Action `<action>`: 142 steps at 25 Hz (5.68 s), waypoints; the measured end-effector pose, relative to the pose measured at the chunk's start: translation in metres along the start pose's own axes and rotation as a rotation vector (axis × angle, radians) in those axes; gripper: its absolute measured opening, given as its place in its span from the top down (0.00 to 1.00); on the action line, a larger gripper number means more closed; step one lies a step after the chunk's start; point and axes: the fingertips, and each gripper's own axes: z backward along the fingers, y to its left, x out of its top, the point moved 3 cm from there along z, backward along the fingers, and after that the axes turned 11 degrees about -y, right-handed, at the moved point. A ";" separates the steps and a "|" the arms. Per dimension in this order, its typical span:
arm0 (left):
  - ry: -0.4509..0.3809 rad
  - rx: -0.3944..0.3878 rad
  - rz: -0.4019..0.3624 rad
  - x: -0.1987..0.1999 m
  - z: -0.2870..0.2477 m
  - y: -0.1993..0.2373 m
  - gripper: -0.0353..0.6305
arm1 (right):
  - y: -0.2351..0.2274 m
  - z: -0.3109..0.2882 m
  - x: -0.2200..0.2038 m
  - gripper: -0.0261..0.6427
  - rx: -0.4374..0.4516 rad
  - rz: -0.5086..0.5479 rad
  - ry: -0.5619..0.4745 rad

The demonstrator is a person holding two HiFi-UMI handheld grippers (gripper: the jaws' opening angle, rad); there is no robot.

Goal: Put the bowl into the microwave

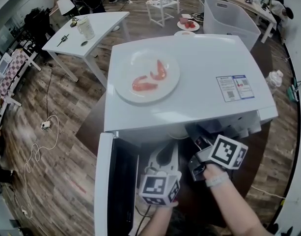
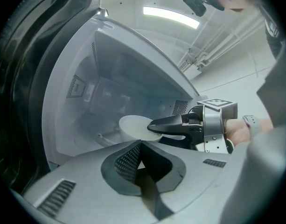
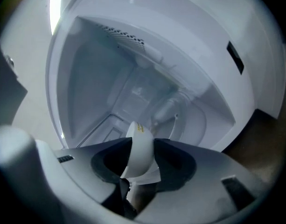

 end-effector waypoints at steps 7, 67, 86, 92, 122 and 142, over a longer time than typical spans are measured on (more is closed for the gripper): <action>0.001 -0.004 0.014 0.001 -0.004 -0.001 0.94 | -0.002 0.000 0.000 0.67 0.014 0.049 0.003; 0.021 0.041 0.089 -0.006 -0.003 0.017 0.94 | 0.010 0.011 -0.020 0.65 0.086 0.732 0.081; 0.043 0.008 0.098 -0.023 0.023 -0.009 0.94 | 0.012 0.050 -0.045 0.96 0.178 0.538 0.066; 0.043 -0.004 0.085 -0.026 0.036 -0.022 0.94 | 0.010 0.077 -0.042 0.96 0.176 0.543 0.010; -0.035 -0.121 0.034 -0.002 0.160 -0.144 0.94 | 0.066 0.255 -0.063 0.96 0.225 0.616 0.001; -0.076 -0.162 0.003 0.014 0.261 -0.199 0.94 | 0.108 0.354 -0.104 0.96 0.270 0.651 0.004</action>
